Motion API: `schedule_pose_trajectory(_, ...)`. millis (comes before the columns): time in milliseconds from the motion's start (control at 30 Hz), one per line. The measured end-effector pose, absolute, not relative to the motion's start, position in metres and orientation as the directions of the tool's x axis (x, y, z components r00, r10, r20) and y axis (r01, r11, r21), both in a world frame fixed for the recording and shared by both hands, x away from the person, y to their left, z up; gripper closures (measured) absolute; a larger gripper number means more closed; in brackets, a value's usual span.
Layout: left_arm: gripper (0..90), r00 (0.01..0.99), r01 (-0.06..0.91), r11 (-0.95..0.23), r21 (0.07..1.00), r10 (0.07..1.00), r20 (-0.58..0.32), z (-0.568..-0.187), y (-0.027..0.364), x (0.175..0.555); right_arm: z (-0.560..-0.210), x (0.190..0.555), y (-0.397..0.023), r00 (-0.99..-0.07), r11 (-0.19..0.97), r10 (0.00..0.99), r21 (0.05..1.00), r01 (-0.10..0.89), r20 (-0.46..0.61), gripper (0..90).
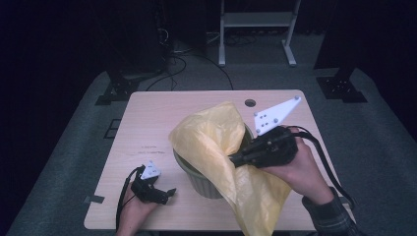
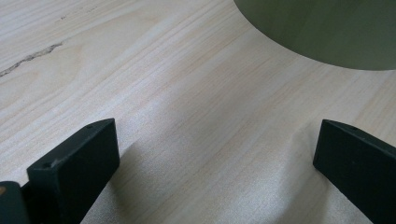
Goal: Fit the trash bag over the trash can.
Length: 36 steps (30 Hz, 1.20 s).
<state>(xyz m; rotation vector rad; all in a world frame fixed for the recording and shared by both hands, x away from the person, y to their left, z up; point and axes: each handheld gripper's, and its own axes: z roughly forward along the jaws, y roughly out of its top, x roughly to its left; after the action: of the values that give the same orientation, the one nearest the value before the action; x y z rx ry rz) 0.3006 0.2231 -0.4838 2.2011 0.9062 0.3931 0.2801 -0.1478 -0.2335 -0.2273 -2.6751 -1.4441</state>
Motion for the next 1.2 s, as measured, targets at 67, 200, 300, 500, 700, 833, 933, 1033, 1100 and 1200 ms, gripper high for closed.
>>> schedule_pose_trajectory(67, 0.0, 0.707, 0.490, -0.499, 0.715, 0.707, 0.009, -0.484, 0.223, 0.301, -0.231, 0.272, -0.158, -0.985, 0.537, 0.091, 0.825, 0.173, 0.147, 89.2)
schedule_pose_trajectory(200, 0.0, 0.707, 0.490, -0.498, 0.715, 0.708, 0.008, -0.484, 0.223, 0.301, -0.228, 0.258, -0.172, -0.986, 0.540, 0.091, 0.824, 0.169, 0.142, 89.1)
schedule_pose_trajectory(300, 0.0, 0.705, 0.491, -0.499, 0.714, 0.709, 0.010, -0.484, 0.223, 0.301, -0.225, 0.246, -0.183, -0.986, 0.542, 0.093, 0.824, 0.166, 0.137, 89.1)
schedule_pose_trajectory(500, 0.0, 0.702, 0.492, -0.497, 0.715, 0.712, 0.011, -0.484, 0.223, 0.301, -0.216, 0.222, -0.208, -0.988, 0.518, 0.089, 0.841, 0.157, 0.129, 89.0)
schedule_pose_trajectory(700, 0.0, 0.701, 0.494, -0.496, 0.714, 0.713, 0.011, -0.484, 0.223, 0.301, -0.215, 0.220, -0.210, -0.987, 0.517, 0.093, 0.842, 0.157, 0.127, 88.9)
schedule_pose_trajectory(833, 0.0, 0.702, 0.493, -0.496, 0.714, 0.713, 0.011, -0.484, 0.223, 0.302, -0.224, 0.247, -0.199, -0.980, 0.519, 0.093, 0.831, 0.200, 0.177, 88.9)
schedule_pose_trajectory(933, 0.0, 0.703, 0.493, -0.497, 0.715, 0.712, 0.010, -0.484, 0.223, 0.302, -0.232, 0.268, -0.188, -0.972, 0.520, 0.096, 0.822, 0.232, 0.213, 88.9)
schedule_pose_trajectory(1033, 0.0, 0.704, 0.492, -0.498, 0.714, 0.710, 0.011, -0.484, 0.223, 0.302, -0.239, 0.285, -0.179, -0.965, 0.522, 0.100, 0.814, 0.257, 0.241, 88.9)
schedule_pose_trajectory(1100, 0.0, 0.709, 0.490, -0.497, 0.716, 0.706, 0.004, -0.483, 0.223, 0.302, -0.244, 0.292, -0.174, -0.963, 0.527, 0.104, 0.808, 0.264, 0.247, 88.9)
schedule_pose_trajectory(1200, 0.0, 0.714, 0.480, -0.474, 0.738, 0.700, -0.015, -0.475, 0.225, 0.301, -0.248, 0.291, -0.170, -0.963, 0.544, 0.108, 0.796, 0.264, 0.246, 88.9)
